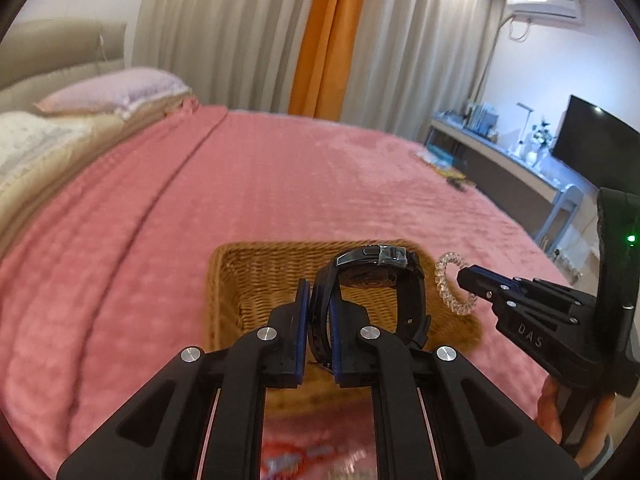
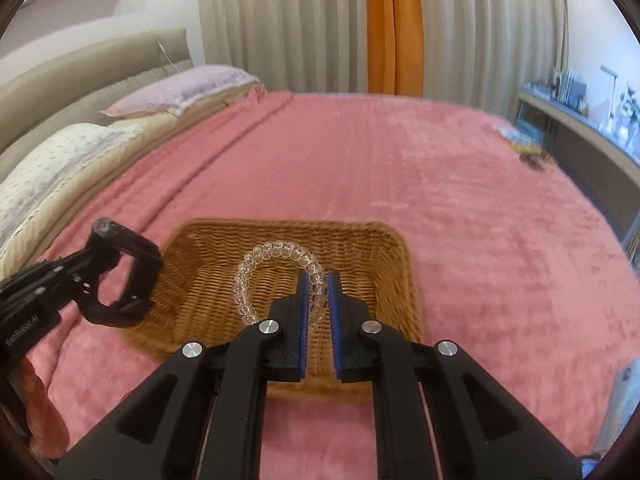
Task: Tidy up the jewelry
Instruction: 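Grasp black watch with left tool while right tool grasps clear bead bracelet, then grasp purple coil hair tie with left tool while right tool carries star keys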
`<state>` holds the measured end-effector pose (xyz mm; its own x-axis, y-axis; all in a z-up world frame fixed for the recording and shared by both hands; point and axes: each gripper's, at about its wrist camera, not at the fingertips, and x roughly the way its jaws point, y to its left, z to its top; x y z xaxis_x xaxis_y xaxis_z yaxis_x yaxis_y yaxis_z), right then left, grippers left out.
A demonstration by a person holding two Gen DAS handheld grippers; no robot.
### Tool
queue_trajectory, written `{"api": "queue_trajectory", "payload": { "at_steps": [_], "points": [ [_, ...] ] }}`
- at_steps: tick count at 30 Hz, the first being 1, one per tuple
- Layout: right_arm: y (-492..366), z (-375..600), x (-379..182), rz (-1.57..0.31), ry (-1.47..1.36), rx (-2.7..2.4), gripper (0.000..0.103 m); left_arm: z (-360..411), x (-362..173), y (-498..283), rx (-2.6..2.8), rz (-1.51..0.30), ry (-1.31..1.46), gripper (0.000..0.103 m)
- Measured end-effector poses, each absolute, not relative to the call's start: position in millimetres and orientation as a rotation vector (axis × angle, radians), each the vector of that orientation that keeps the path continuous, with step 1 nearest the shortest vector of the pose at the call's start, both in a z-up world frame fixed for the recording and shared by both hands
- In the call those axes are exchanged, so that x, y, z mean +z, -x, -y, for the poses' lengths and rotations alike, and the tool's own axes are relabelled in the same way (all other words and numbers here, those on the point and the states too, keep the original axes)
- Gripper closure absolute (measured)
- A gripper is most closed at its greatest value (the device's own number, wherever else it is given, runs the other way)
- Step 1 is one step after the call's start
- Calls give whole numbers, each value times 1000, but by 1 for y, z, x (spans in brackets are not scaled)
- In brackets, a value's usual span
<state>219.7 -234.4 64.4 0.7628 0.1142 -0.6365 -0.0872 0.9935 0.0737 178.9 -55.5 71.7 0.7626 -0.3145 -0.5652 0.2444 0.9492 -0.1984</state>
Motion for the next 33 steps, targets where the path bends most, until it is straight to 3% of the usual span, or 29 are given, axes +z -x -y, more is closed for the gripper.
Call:
{"api": "queue_trajectory", "payload": {
  "at_steps": [6, 12, 16, 19, 23, 29, 33],
  "points": [
    [-267, 229, 18, -823, -39, 99, 95, 57, 14, -229, -282, -774, 126, 96],
    [-281, 226, -11, -902, -32, 79, 95, 59, -10, -240, -275, -845, 100, 95],
    [-280, 231, -13, -926, -61, 85, 93, 58, -2, -232, -311, -844, 128, 78],
    [-275, 239, -5, -908, -80, 87, 80, 50, 22, -210, -334, -778, 142, 59],
    [-248, 248, 15, -858, -124, 105, 59, 33, 51, -179, -389, -712, 179, 59],
    [-184, 248, 47, -759, -120, 114, 57, -5, 77, -111, -409, -620, 210, 58],
    [-139, 245, 49, -721, -105, 109, 57, -18, 64, -80, -393, -630, 219, 57]
  ]
}}
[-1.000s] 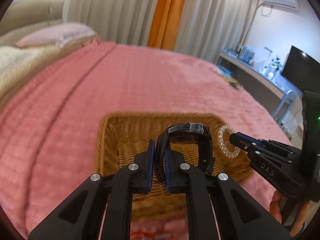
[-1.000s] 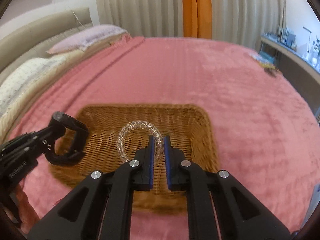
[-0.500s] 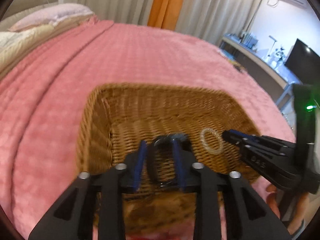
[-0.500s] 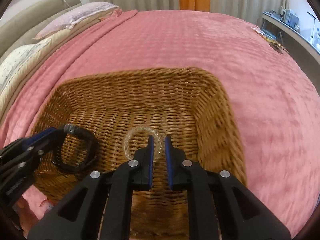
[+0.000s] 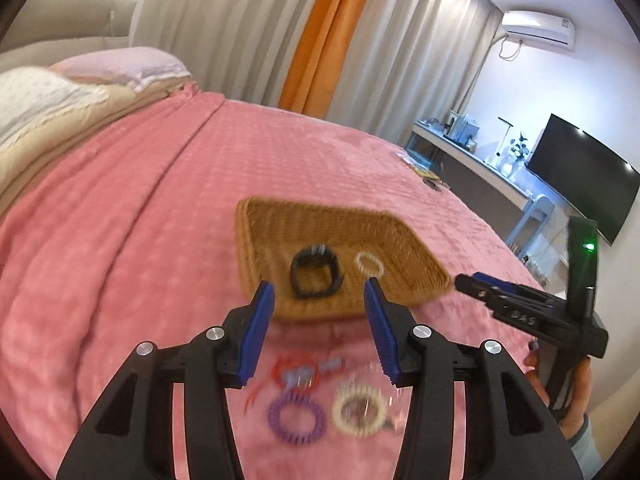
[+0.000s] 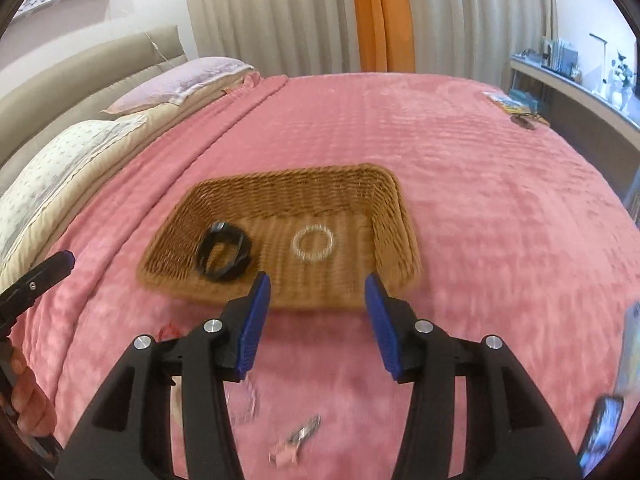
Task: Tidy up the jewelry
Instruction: 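Grasp purple coil hair tie with left tool while right tool carries star keys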
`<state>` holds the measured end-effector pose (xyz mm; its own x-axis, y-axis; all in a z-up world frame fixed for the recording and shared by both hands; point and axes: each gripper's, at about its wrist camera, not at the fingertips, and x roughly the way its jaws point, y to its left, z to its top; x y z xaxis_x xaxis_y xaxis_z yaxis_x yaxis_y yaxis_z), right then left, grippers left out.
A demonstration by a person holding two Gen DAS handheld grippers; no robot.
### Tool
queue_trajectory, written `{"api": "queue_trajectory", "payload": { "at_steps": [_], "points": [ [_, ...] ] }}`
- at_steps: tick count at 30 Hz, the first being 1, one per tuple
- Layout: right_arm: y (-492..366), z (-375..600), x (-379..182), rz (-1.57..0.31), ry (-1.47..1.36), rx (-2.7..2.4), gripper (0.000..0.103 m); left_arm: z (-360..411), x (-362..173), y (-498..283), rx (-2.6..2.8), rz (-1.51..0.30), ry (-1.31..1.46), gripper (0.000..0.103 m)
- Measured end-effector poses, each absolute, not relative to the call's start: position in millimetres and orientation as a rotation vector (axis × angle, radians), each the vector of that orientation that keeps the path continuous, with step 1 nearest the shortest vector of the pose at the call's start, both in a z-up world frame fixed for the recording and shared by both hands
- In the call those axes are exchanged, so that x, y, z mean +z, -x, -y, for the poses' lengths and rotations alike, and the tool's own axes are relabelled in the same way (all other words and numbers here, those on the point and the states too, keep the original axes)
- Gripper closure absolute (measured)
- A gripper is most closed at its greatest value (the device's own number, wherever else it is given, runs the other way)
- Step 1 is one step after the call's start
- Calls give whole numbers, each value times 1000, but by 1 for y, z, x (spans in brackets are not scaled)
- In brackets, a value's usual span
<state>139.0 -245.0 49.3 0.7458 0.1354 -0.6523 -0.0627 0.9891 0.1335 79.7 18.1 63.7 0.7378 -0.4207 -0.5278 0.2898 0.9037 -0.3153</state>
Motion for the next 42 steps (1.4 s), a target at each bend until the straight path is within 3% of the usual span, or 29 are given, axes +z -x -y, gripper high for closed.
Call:
{"api": "queue_trajectory", "payload": {
  "at_steps": [12, 26, 29, 31, 34, 42],
  "points": [
    [-69, 219, -23, -803, -109, 76, 57, -28, -26, -65, -329, -793, 260, 57],
    [-73, 210, -53, -868, -92, 55, 57, -10, -57, -75, -292, -887, 191, 62],
    [-72, 204, -54, -857, -63, 39, 67, -1, -58, -74, -257, -884, 122, 67],
    [-71, 203, -53, -849, -56, 43, 78, 3, -58, -73, -255, -882, 100, 83],
    [-69, 203, -52, -839, -54, 52, 82, 2, -57, -72, -262, -875, 100, 93],
    [-56, 206, -43, -771, -74, 98, 82, 0, -52, -62, -307, -827, 117, 94]
  ]
}}
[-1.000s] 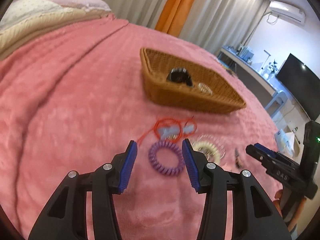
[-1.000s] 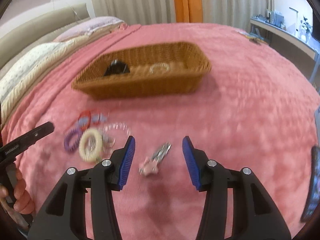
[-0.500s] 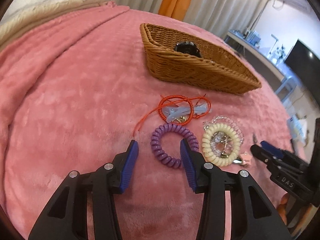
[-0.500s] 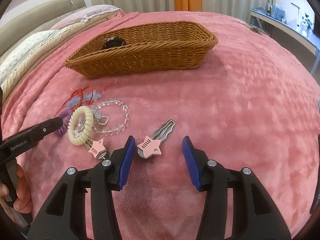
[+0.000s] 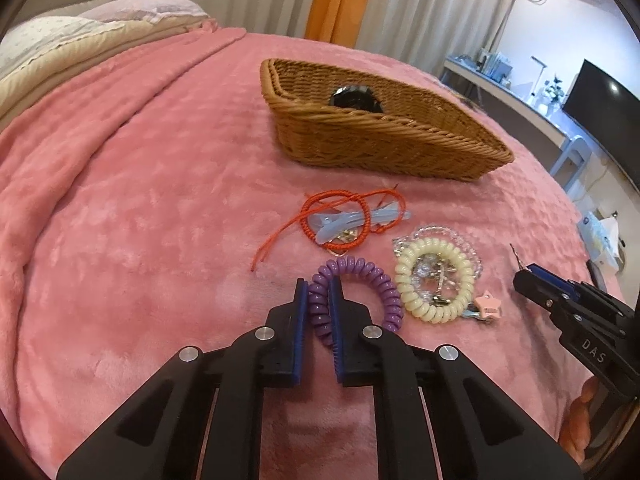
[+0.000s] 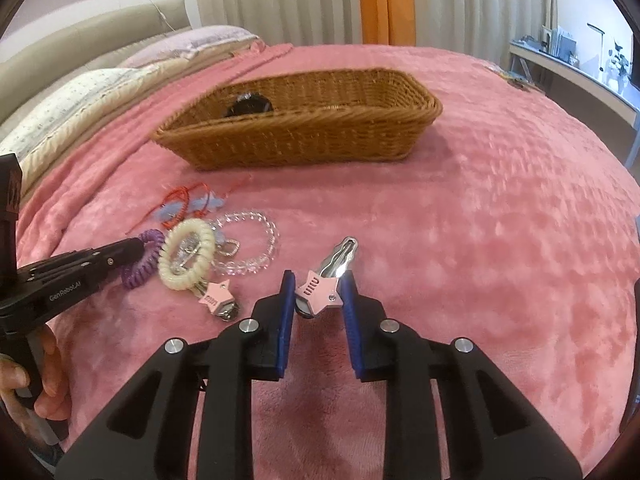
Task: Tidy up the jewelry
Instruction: 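Grasp purple coil hair tie with left tool while right tool carries star keys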
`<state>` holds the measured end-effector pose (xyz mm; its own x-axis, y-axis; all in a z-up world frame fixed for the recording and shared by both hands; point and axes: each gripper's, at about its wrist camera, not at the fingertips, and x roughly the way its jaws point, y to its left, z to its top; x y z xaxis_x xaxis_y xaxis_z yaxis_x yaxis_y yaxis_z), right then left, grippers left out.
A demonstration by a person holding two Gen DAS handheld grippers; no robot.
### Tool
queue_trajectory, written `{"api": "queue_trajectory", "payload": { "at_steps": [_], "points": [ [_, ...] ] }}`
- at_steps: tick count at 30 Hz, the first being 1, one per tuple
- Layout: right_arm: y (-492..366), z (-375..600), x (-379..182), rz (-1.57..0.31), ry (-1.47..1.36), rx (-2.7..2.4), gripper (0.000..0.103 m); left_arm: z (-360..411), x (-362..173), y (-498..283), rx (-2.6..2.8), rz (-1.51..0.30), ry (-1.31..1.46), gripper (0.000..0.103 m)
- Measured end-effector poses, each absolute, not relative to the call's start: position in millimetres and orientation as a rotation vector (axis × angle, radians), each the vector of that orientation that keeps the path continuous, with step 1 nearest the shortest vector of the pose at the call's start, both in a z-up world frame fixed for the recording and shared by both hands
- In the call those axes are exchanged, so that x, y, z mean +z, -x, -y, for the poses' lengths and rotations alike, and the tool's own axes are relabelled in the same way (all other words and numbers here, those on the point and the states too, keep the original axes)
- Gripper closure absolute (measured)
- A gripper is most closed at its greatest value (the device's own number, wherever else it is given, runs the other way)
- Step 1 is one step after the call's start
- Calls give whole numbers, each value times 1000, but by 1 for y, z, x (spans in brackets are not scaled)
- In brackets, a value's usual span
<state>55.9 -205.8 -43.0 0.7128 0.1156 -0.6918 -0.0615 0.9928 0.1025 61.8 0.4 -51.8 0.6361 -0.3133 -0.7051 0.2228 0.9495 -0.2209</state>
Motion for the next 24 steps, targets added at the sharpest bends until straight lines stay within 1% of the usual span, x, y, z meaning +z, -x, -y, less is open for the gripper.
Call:
{"api": "queue_trajectory", "payload": {
  "at_steps": [8, 11, 15, 19, 24],
  "points": [
    [-44, 208, -27, -699, -88, 133, 82, -7, -33, -46, -375, -726, 161, 94],
    [-41, 206, -15, -682, -80, 147, 82, -8, -17, -40, -402, -682, 180, 94],
    [-43, 205, 17, -633, -54, 165, 82, -2, 17, -42, -404, -614, 156, 94],
    [-59, 205, 54, -576, -28, 179, 82, 9, 59, -58, -391, -536, 115, 94],
    [-109, 208, 87, -524, 1, 170, 82, 24, 82, -104, -361, -509, 97, 94]
  ]
}}
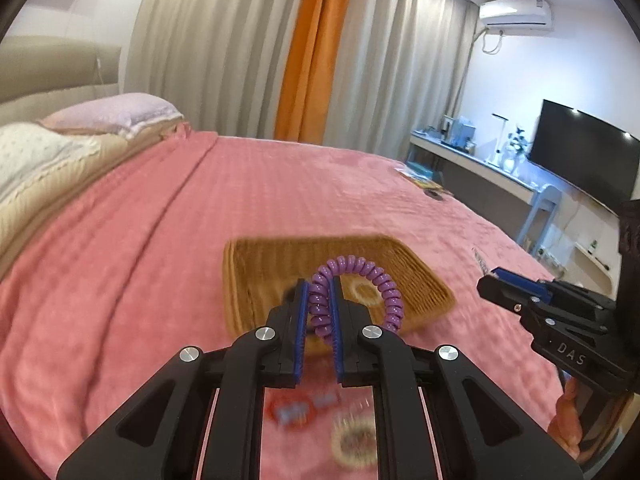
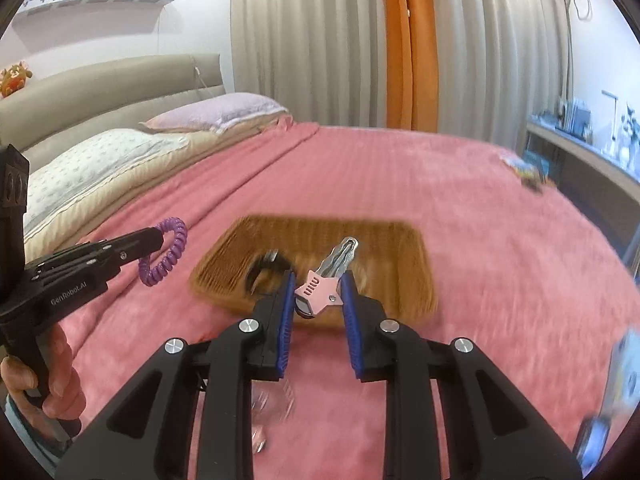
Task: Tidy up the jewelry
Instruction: 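Grasp purple coil hair tie with left tool while right tool carries star keys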
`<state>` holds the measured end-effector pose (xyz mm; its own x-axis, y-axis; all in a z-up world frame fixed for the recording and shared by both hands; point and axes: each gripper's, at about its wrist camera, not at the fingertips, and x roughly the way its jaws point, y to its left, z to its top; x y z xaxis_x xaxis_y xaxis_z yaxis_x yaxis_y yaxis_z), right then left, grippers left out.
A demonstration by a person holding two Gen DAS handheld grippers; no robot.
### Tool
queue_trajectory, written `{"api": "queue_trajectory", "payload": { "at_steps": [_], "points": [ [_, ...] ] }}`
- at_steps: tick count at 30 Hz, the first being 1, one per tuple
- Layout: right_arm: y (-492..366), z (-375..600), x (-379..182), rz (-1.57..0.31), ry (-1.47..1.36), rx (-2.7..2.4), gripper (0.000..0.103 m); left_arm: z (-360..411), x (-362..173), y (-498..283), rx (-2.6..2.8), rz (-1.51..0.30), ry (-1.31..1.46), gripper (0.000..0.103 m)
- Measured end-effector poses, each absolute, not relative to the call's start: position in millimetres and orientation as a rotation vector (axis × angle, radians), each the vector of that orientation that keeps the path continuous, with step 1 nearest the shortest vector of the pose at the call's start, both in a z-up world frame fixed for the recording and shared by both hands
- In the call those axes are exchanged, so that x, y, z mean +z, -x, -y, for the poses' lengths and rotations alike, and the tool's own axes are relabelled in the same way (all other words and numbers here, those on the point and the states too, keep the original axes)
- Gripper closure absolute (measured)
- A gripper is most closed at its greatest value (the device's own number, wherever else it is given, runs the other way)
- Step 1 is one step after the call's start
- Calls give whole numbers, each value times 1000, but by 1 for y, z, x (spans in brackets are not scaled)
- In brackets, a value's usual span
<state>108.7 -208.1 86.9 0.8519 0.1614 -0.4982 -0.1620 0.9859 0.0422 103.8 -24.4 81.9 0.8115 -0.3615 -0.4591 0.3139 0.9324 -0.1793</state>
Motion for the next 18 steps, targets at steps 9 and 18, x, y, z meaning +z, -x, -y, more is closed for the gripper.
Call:
{"api": "queue_trajectory", "payload": {
  "at_steps": [9, 18],
  "points": [
    [-224, 227, 55, -673, -53, 182, 82, 57, 47, -195, -335, -621, 94, 94],
    [-281, 236, -3, -854, -82, 171, 82, 77, 0, -218, -346, -736, 41, 94]
  ]
}}
